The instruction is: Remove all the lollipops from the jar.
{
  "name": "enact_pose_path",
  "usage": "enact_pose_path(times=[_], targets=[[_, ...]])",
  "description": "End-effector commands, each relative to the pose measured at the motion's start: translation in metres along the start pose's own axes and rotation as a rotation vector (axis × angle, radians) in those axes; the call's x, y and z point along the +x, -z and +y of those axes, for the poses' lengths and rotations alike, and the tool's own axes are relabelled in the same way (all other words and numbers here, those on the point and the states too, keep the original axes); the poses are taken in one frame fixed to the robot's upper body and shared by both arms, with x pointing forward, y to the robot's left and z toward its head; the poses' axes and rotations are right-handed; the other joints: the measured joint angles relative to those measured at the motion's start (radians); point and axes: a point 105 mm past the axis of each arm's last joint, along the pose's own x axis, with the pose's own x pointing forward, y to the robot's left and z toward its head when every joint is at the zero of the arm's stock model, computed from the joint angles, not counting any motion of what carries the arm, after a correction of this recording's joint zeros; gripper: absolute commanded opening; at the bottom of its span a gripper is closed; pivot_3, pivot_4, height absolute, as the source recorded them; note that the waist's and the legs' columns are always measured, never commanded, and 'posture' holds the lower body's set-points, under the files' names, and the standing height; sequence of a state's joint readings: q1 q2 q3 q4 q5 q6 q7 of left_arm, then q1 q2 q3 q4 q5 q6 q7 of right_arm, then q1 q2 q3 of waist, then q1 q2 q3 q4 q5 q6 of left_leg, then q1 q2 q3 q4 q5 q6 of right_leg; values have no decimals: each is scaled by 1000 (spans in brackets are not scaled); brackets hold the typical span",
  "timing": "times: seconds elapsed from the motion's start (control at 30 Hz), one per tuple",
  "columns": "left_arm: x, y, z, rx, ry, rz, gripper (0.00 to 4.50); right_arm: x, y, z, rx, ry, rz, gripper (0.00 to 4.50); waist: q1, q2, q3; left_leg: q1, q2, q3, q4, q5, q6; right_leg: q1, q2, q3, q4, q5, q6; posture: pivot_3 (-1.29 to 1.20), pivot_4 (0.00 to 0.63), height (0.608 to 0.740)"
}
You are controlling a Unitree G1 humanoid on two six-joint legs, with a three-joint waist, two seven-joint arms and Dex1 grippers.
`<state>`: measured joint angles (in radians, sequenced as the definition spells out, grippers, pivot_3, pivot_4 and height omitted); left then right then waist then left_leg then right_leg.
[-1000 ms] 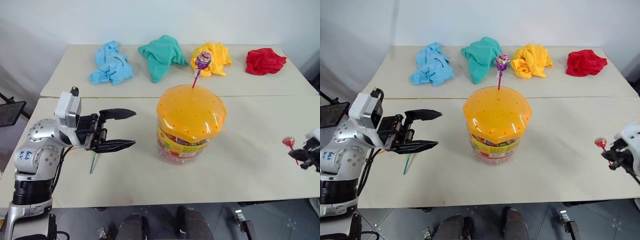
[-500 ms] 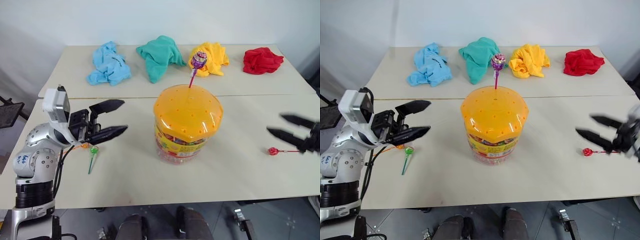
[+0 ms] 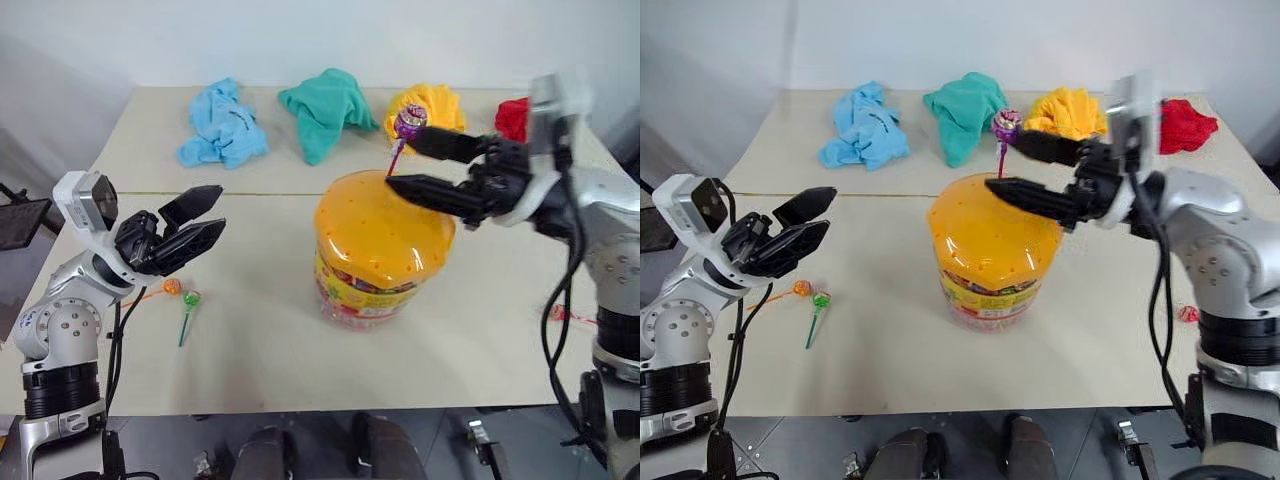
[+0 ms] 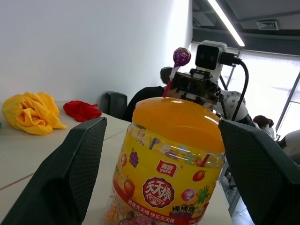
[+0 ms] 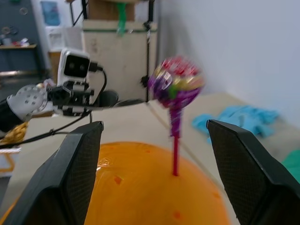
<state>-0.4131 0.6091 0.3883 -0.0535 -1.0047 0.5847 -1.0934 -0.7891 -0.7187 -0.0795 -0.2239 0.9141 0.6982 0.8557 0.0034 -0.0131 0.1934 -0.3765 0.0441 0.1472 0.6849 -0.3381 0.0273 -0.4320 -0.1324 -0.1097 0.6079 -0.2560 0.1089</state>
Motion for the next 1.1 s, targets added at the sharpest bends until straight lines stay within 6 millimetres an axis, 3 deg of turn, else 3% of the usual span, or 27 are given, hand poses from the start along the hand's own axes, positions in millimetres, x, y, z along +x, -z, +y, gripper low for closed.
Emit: enact_pose_path(times=[0.03,0.13,0.43,0.57,0.67,0.73,0.8,0.87,0.93,1.0,1.03,1.1], targets=[[5,-5,-10,37,40,-6,4071,10,-2,-13,-6,73,29,3668,-6,0,0,0,0,1,0,0,0,0,0,0,0,0,0,0,150,740],[7,-3,-13,42,42,-19,4071,14,-2,-17,7,76,34,3095,-8,0,0,0,0,1,0,0,0,0,0,0,-1,0,0,0,150,740],[12,-9,-18,57,59,-62,4071,12,-6,-13,-4,14,6,173,-12,0,0,2,1,2,0,0,-1,0,1,0,0,0,0,0,150,740],[14,-10,-19,62,72,-61,4071,2,-33,-12,-21,-23,-160,53,-10,0,0,2,1,3,0,0,-1,0,1,0,0,1,-1,0,150,740],[17,-7,-21,84,98,-18,4071,-35,-69,-26,-59,53,-322,53,-5,0,0,1,1,2,0,0,-1,0,2,0,0,1,-1,0,150,740],[19,-7,-24,96,115,-6,4071,-50,-75,-32,-63,108,-314,53,-1,0,0,0,1,2,0,0,0,0,1,-1,0,1,-1,0,150,740],[24,-9,-28,115,144,6,4071,-78,-66,-47,-77,245,-164,53,3,0,0,0,1,2,0,-1,1,0,1,-2,-1,1,-1,0,150,740],[24,-4,-33,139,174,69,4071,-112,-46,-58,-99,380,64,53,6,-1,0,-2,1,2,0,-2,2,0,1,-3,-4,1,-1,0,150,740],[19,5,-35,119,192,135,4071,-174,4,-70,-74,601,473,53,8,-1,-1,-2,-1,3,0,-5,1,1,1,-5,-7,1,0,0,150,740],[14,10,-36,87,208,179,4071,-226,37,-70,-64,773,826,53,10,-1,-1,-2,-4,6,-1,-5,1,1,1,-6,-8,1,0,0,150,740],[11,13,-36,87,222,211,4071,-242,48,-67,-50,824,927,53,7,-1,-1,-1,-3,8,-1,-5,1,1,1,-7,-8,0,0,0,150,740],[8,18,-32,127,242,260,4071,-251,68,-57,-11,799,987,53,-3,0,0,-2,-2,13,-1,-5,0,-1,1,-7,-8,0,0,0,150,740]])
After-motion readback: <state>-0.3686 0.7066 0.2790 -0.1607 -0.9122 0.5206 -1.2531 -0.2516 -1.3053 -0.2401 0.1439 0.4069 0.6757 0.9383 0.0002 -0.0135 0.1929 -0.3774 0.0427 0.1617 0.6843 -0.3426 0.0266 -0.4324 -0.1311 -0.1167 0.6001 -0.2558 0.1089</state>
